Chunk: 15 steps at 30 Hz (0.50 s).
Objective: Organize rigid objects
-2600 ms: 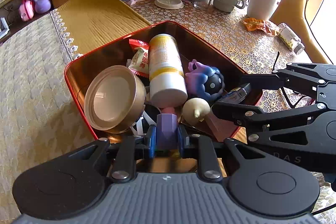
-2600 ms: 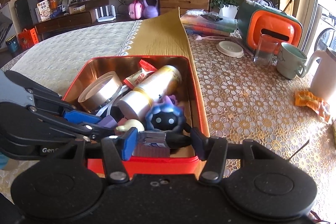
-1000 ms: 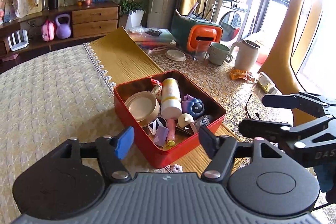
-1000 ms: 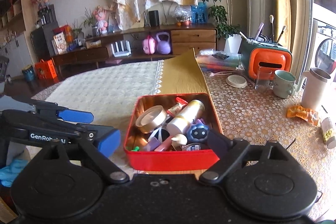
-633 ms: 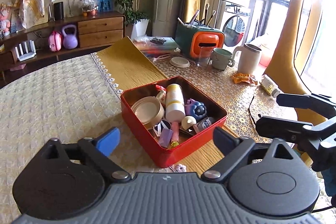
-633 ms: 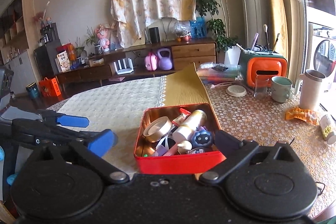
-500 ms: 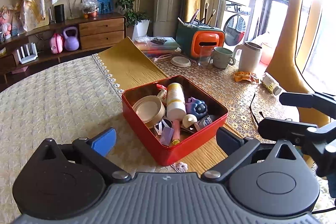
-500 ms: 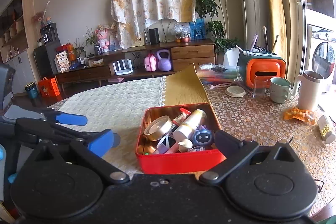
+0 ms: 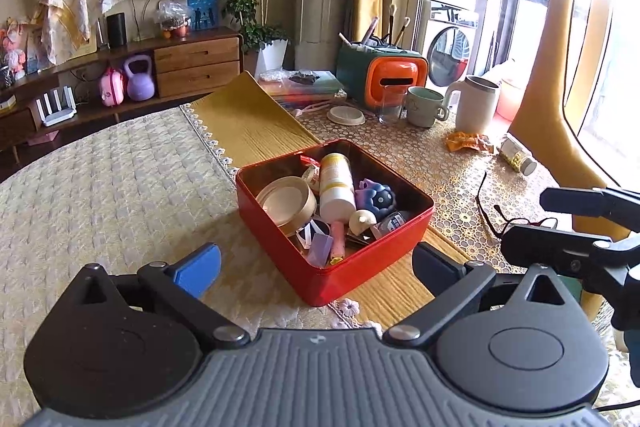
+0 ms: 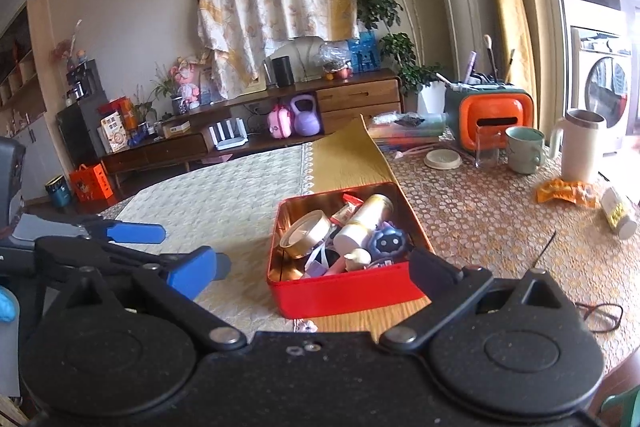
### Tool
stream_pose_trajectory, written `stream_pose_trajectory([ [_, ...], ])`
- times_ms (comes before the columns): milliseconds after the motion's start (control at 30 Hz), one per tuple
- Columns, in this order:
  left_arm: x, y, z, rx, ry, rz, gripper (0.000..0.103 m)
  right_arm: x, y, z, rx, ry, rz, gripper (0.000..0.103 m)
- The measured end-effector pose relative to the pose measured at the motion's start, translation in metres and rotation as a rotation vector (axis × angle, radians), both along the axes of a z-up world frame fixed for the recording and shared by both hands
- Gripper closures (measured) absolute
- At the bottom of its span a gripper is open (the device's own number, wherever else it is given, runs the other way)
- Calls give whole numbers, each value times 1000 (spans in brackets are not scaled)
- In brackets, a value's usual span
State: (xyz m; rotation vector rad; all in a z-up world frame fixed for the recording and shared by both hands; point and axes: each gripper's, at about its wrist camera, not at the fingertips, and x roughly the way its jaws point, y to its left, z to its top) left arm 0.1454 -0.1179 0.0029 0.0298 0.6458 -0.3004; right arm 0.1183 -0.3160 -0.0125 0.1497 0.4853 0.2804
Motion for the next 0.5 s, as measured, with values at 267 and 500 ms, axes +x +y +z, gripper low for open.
stream_pose_trajectory([
  [267,-3,-1,-1,17,-11,2,0,-3,-1,-6,8,23,-1,0],
  [500,-5,-2,0,29,-23,-1,0,-4,-2,-6,15,28,-8,0],
])
